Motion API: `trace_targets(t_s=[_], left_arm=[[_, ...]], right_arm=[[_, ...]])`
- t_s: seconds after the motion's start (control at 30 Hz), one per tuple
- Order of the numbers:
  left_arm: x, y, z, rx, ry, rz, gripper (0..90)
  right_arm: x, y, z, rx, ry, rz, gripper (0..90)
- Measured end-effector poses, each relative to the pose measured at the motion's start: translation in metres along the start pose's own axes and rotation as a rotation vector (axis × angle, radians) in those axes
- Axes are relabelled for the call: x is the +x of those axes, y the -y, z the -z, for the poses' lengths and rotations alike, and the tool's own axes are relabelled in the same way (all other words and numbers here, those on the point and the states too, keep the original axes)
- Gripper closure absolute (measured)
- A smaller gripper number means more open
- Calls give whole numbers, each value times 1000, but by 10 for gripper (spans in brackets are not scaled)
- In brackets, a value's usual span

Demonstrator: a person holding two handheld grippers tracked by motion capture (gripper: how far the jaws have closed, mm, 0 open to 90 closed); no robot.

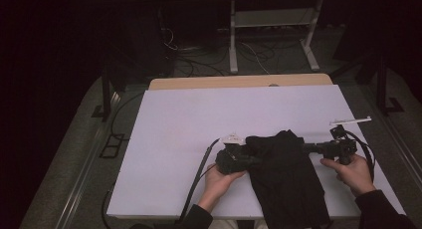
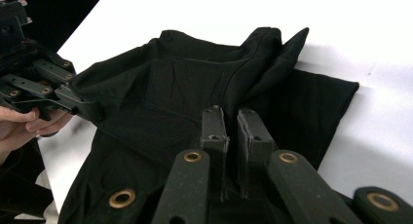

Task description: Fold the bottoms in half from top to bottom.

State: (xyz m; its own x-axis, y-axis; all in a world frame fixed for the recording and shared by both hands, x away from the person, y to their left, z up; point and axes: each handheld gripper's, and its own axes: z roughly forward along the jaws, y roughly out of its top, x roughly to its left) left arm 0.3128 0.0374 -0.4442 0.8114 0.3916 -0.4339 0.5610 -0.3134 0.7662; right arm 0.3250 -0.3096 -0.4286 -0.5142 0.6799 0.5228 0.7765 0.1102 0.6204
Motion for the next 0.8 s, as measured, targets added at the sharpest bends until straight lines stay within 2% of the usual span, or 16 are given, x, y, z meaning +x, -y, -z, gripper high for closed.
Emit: trace_targets(t_s=[0.37, 0.8], left_arm=[[0, 5, 0, 26, -1, -14, 860], [4, 14, -1, 51, 8, 13, 858]], right_arm=[[1, 7, 0, 39, -6, -7, 814], [-2, 14, -7, 118, 6, -51, 808]])
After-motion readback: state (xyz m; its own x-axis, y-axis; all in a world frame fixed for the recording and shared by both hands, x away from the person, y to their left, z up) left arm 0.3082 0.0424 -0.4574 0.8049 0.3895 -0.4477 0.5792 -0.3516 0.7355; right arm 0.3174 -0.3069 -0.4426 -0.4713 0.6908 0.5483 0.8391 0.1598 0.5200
